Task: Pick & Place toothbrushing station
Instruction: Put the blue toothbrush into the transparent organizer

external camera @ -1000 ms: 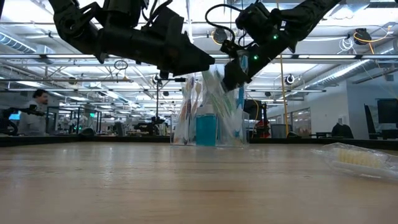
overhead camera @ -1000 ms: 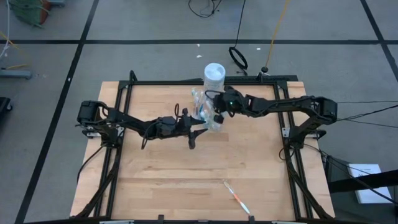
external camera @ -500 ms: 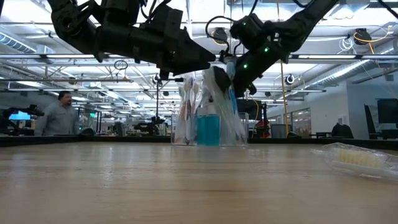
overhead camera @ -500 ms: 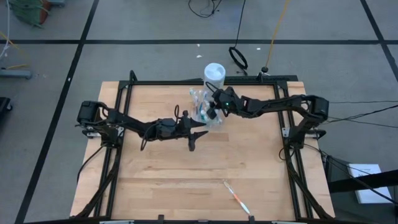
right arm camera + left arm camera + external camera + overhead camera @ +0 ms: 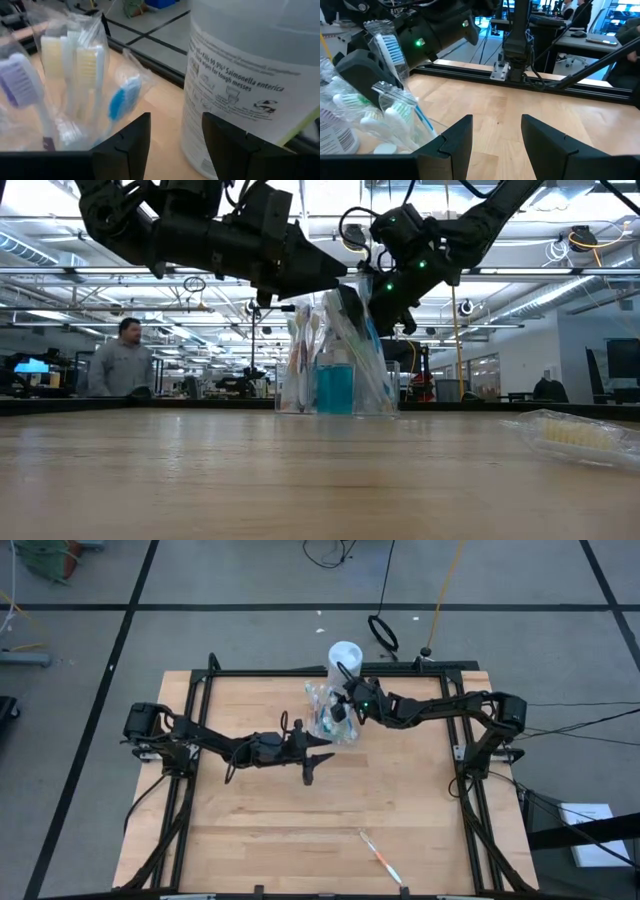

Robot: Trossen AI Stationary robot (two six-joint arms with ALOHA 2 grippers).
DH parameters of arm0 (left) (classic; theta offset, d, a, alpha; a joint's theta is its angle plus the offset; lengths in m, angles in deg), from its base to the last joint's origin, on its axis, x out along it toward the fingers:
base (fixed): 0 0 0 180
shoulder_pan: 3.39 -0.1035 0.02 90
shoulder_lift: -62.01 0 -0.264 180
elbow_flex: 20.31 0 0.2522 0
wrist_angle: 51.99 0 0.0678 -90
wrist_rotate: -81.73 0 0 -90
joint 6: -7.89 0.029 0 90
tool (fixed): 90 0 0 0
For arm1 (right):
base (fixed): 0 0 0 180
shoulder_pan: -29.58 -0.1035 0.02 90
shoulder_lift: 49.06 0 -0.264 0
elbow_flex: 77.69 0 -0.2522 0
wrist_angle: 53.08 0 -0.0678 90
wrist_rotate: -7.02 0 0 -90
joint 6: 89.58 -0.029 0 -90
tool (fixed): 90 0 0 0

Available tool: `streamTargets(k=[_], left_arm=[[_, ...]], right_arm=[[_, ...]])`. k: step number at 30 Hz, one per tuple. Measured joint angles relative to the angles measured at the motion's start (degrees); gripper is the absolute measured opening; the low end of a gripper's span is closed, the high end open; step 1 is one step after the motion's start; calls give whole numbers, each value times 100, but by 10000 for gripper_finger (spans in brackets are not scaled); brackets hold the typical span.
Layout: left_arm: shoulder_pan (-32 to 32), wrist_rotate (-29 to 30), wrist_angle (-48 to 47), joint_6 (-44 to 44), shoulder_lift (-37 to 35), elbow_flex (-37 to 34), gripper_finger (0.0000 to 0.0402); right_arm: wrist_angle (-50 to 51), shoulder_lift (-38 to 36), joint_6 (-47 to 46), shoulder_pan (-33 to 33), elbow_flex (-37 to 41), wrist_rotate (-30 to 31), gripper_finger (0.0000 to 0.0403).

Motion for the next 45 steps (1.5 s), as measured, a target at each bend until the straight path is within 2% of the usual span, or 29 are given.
streamTargets(k=[2, 10, 18, 30, 35, 45], left_arm=[[1, 0, 1, -2, 0, -1, 175], [0, 2, 1, -33, 0, -1, 175], [0, 7, 40, -173, 2, -1, 175], [2, 7, 86, -188, 2, -1, 175], [0, 7, 77, -186, 2, 1, 175], [0, 7, 43, -151, 2, 1, 175]], right_arm=[[7, 1, 193, -2, 4, 55, 170], [-650, -1, 348, -76, 558, 1081, 169], [-1635, -1, 445, -79, 1158, 1188, 169], [-2687, -1, 2479, -251, 1217, 1219, 169], [-3174, -1, 3047, -269, 1220, 1221, 169], [-2875, -1, 3241, -424, 1220, 1248, 169]])
